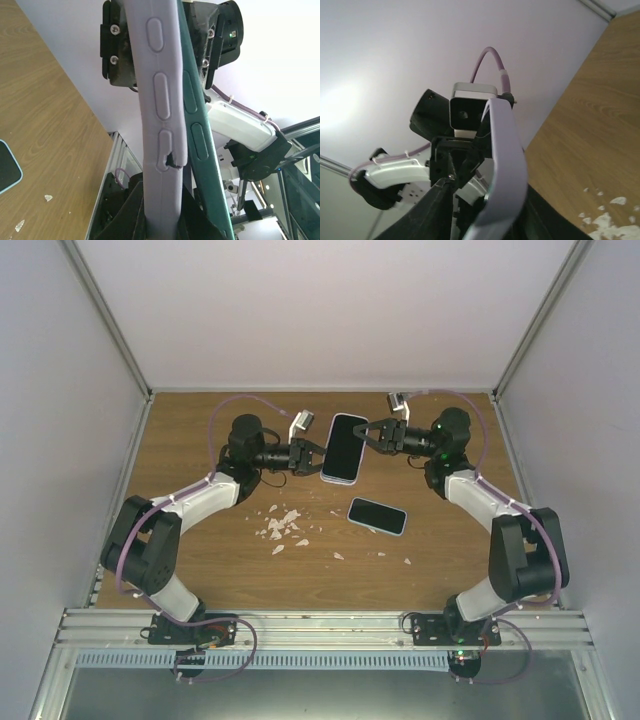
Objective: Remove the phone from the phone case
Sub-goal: Remove the phone case from the phone.
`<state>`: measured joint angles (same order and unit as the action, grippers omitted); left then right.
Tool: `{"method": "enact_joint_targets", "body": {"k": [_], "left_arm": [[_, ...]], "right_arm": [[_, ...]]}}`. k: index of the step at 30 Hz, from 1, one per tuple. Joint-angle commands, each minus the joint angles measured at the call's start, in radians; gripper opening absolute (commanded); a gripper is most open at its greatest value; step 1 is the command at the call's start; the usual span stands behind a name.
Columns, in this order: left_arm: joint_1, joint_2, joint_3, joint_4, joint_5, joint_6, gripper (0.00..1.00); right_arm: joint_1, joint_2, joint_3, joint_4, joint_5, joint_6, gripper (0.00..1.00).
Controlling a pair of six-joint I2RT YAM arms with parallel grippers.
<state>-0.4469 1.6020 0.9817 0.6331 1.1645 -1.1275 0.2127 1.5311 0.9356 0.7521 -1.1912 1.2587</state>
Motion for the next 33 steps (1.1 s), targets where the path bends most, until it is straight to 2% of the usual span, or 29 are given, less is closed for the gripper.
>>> {"method": "enact_joint_targets", "body": {"k": [1, 8, 9, 12, 16, 19, 22, 29, 33], "left_arm": [[0.010, -0.012, 0.007, 0.128, 0.021, -0.023, 0.00], [0.019, -0.017, 0.005, 0.125, 0.015, -0.003, 0.00], [0.021, -0.017, 0.006, 0.125, 0.015, -0.003, 0.00], [0.026, -0.019, 0.008, 0.119, 0.017, -0.005, 0.00], [0.037, -0.023, 0.000, 0.116, 0.016, -0.008, 0.00], [0.044, -0.029, -0.007, 0.114, 0.017, -0.005, 0.00], [0.048, -0.033, -0.009, 0.104, 0.016, 0.000, 0.00], [0.066, -0.024, -0.010, 0.062, -0.001, -0.009, 0.00], [0.071, -0.009, -0.002, 0.011, -0.018, -0.012, 0.00]], "right_arm": [[-0.010, 0.003, 0.025, 0.017, -0.003, -0.036, 0.36], [-0.020, -0.007, 0.033, 0.025, -0.007, -0.036, 0.43], [-0.022, -0.009, 0.033, 0.020, -0.009, -0.044, 0.46], [-0.037, -0.019, 0.035, -0.010, -0.012, -0.081, 0.64], [-0.067, -0.042, 0.052, -0.092, -0.015, -0.177, 0.77], [-0.080, -0.074, 0.085, -0.241, -0.007, -0.326, 0.83], [-0.082, -0.106, 0.145, -0.458, 0.022, -0.555, 0.87], [-0.042, -0.190, 0.284, -0.911, 0.215, -1.119, 0.87], [0.034, -0.199, 0.331, -1.072, 0.384, -1.430, 0.86]]}}
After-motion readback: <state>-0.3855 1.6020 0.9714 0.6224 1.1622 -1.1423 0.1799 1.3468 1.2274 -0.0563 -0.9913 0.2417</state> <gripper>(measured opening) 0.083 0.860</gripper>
